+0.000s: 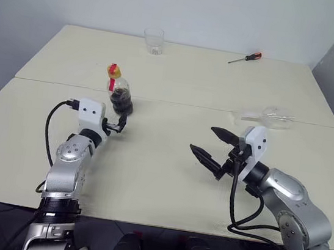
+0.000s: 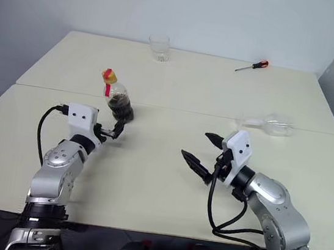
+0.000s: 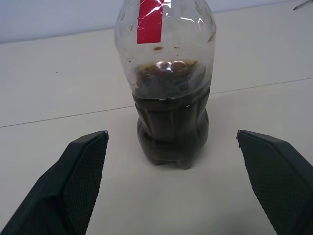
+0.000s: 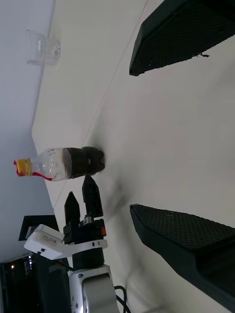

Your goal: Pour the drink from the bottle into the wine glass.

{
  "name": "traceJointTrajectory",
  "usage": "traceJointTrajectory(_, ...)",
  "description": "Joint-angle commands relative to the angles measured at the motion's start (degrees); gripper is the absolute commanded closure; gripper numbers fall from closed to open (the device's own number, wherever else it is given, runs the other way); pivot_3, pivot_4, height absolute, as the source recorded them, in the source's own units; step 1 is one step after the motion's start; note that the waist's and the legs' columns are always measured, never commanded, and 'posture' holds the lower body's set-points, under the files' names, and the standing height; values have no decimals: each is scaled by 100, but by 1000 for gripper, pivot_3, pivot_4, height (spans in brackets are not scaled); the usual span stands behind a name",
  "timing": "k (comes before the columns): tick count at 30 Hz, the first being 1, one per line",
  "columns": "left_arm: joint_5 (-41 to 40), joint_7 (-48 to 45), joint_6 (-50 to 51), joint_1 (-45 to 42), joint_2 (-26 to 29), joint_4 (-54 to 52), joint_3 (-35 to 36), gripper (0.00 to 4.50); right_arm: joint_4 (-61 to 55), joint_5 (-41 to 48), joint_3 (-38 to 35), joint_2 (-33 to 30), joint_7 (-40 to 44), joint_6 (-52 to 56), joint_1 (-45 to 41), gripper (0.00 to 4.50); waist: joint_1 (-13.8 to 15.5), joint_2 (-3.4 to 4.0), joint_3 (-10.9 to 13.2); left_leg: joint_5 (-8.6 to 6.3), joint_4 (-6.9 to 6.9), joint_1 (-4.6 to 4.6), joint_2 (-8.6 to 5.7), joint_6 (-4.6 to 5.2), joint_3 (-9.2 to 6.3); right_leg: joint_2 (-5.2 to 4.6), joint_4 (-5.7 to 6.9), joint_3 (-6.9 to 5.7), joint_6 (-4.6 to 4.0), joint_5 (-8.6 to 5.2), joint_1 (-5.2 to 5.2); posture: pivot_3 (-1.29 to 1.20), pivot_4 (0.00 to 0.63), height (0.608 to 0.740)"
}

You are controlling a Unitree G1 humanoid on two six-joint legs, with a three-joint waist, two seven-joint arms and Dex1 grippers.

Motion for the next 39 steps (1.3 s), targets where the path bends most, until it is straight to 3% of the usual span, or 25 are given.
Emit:
traceJointTrajectory(1,45,-42,-227,-214,66,118,-21,12,-26,65,14,-54,63,-155,-166,0,0,0,0,0,0,0,0,0,0,0,0,-1,0,0,0,0,150,740)
traceJointTrajectory(39,143,46,-3042,-2216,-135,4058,93,12,-68,336,-177,-109,-405,280,-587,0,2,-1,0,0,3,-3,-9,0,-1,1,5,-8,2,3,-1,0,150,740)
